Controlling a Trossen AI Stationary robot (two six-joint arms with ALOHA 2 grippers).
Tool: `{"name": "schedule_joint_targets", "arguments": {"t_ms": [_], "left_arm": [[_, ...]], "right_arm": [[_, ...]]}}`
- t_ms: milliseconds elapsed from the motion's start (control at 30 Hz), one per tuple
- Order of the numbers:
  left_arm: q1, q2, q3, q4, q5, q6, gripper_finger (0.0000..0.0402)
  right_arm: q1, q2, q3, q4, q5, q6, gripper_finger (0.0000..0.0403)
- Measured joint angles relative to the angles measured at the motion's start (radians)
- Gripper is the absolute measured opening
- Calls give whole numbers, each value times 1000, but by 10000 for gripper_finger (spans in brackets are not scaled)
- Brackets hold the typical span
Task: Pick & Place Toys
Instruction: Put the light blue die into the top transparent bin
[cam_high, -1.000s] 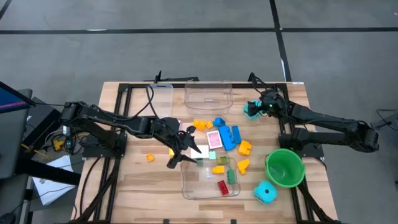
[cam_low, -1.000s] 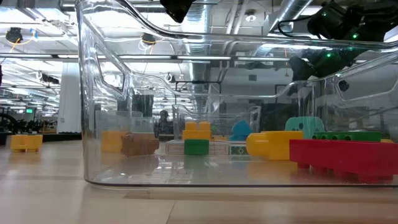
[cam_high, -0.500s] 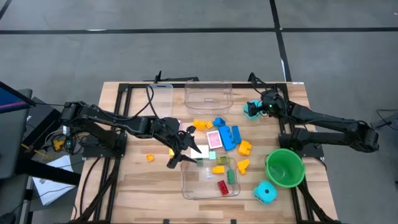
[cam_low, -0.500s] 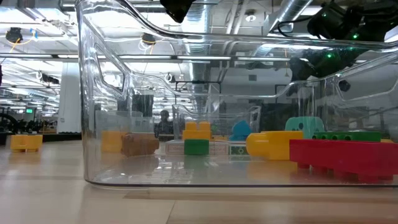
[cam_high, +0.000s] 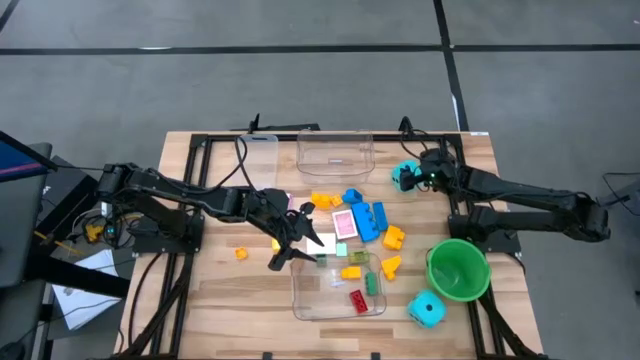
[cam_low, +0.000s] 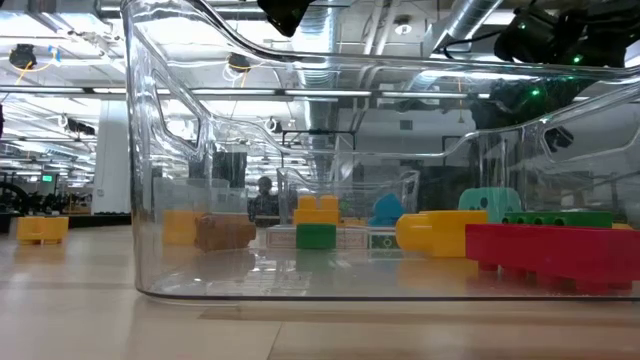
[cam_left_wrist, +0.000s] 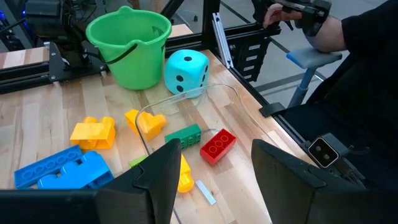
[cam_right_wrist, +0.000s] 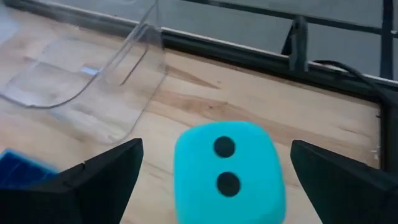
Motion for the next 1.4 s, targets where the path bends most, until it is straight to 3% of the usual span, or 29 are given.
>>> {"name": "schedule_joint_targets", "arguments": {"t_ms": [267, 867, 1200, 1400], "left_arm": [[0, 0, 0, 0, 0, 0, 191], [0, 0, 0, 0, 0, 0, 191], [0, 0, 0, 2, 0, 0, 191], [0, 0, 0, 1, 0, 0, 191]], "right_arm": [[68, 0, 0, -15, 80, 11, 400], [37, 6, -22, -27, 76, 26, 400], [38, 188, -23, 65, 75, 3, 400], [14, 234, -23, 58, 86, 1, 400]]}}
